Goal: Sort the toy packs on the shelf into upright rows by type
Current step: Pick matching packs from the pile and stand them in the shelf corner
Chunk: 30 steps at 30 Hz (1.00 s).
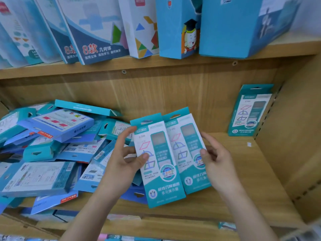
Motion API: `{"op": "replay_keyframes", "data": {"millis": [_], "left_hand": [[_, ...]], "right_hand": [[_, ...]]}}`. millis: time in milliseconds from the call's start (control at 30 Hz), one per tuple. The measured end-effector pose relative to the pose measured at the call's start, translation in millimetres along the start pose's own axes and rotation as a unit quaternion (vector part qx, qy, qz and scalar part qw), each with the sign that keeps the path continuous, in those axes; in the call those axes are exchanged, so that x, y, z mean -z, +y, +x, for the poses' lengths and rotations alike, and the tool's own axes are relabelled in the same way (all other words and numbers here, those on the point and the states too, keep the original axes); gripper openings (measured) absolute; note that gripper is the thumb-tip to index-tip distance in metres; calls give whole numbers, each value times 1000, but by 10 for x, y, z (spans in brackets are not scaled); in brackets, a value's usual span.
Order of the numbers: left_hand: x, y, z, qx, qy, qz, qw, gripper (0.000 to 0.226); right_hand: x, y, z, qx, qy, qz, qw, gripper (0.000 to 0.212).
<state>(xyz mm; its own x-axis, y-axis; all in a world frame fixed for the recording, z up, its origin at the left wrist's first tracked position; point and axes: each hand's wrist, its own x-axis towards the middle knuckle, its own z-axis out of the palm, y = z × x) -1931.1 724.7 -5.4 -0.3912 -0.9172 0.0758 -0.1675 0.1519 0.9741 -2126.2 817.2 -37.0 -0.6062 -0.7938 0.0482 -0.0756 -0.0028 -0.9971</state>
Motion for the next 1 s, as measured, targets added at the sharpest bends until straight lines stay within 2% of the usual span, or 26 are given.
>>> {"op": "replay_keyframes", "data": {"millis": [167, 267, 333, 367, 400, 500, 567, 600, 700, 767, 900, 1000], "left_hand": [[-218, -4, -20, -56, -2, 0, 998, 69], [-451, -84, 3, -91, -40, 43, 994, 61], [-645, -160, -11, -106, -57, 70, 990, 56], [-742, -186, -31, -108, -58, 72, 990, 54], [-828, -200, -62, -110, -59, 67, 990, 52], [-1002, -222, -143, -117, -56, 51, 990, 44], [-1048, -244, -157, -117, -66, 61, 989, 50], [-1059, -249, -154, -112, -76, 68, 988, 53], [-1089, -241, -129, -115, -93, 99, 984, 62], [-1078, -211, -130, -137, -80, 141, 977, 66], [-1045, -167, -115, -157, -54, 196, 966, 80], [-1077, -105, -100, -160, -53, 182, 969, 92]], "right_hand": [[391, -35, -43, 11, 72, 42, 996, 50], [406, -1, -97, -20, 67, 77, 995, 37], [368, 66, -140, -34, 57, 34, 997, 21], [351, 90, -163, -37, 44, 0, 998, 23], [341, 121, -185, -34, 27, -40, 998, 36], [338, 220, -210, -37, -10, -162, 986, 102], [370, 255, -218, -39, -15, -203, 978, 121], [388, 258, -223, -34, -13, -219, 975, 118], [420, 260, -243, -7, 18, -279, 960, 77], [450, 224, -252, 15, 67, -311, 948, 65], [691, 74, -153, 48, 177, -248, 951, 61], [889, 8, 50, 69, 252, -237, 936, 72]]}}
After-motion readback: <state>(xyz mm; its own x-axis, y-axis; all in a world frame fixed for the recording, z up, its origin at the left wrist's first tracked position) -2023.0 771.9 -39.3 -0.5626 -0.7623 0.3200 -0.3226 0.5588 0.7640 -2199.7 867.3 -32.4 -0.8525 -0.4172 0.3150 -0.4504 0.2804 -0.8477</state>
